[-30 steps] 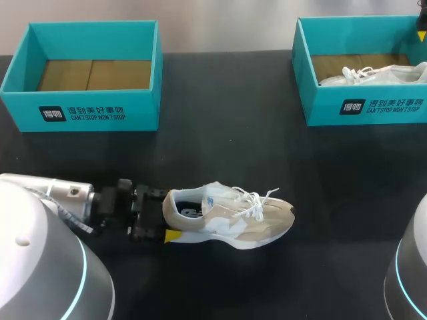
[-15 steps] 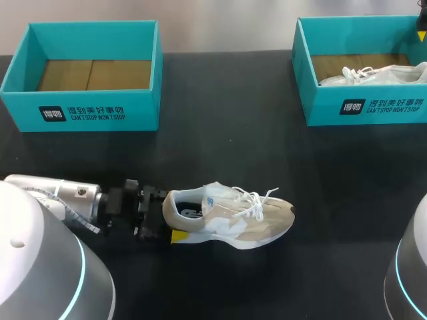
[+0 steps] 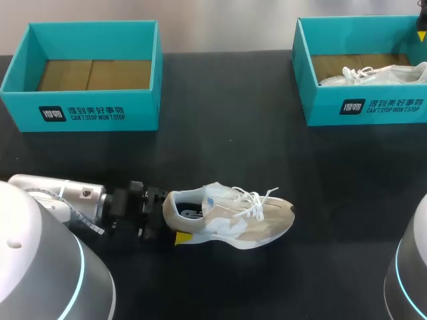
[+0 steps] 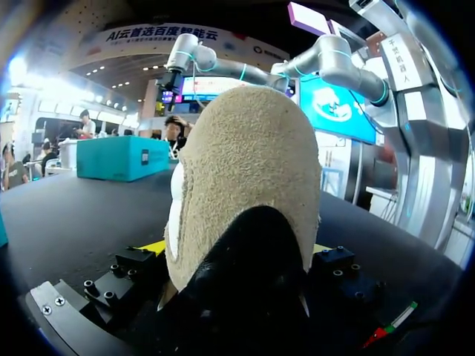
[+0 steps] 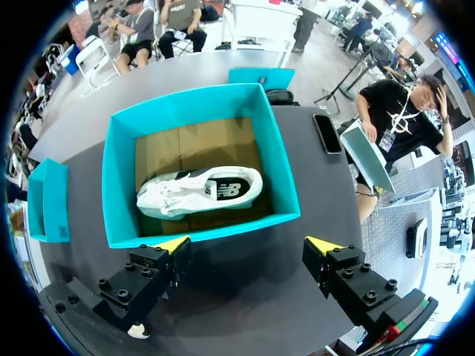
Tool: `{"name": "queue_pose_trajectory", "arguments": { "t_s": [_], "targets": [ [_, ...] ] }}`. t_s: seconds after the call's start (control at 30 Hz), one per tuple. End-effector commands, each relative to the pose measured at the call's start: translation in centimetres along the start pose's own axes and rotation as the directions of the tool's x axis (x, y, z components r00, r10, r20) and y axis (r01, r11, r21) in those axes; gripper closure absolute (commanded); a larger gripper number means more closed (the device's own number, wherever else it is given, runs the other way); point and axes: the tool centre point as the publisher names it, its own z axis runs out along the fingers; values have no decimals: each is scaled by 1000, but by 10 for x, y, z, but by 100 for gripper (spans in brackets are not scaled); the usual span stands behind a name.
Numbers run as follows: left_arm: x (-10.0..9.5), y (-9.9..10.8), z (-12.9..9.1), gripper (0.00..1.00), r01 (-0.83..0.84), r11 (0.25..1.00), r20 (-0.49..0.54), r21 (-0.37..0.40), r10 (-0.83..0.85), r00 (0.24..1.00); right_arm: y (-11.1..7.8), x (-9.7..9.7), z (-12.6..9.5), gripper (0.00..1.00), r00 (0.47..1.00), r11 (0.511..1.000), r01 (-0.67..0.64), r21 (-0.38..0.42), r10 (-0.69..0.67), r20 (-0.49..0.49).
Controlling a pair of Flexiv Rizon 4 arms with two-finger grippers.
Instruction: Take the shoe out of the shoebox, open the shoe tongue, remove and reinsert the insole, then place the shoe into the shoebox
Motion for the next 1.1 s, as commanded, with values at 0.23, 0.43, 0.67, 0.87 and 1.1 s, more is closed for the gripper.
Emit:
{"name": "queue_pose_trajectory", "arguments": {
  "t_s": [0.23,0.43,0.67,0.87,1.1],
  "targets": [
    [-6,4,6,71,8,1000,3,-3,-8,1000,-1,0,0,0,1000,1000,-1,-1,1,1],
    [-4,5,8,100,-4,1000,-3,9,4,1000,-1,0,0,0,1000,1000,-1,-1,1,1],
    [-3,5,8,100,4,1000,-12,19,-4,1000,-1,0,0,0,1000,1000,-1,-1,1,1],
    [-3,5,8,100,4,1000,-12,19,-4,1000,-1,0,0,0,1000,1000,-1,-1,1,1],
    [-3,5,8,100,4,1000,-12,19,-4,1000,-1,0,0,0,1000,1000,-1,-1,1,1]
  ]
}}
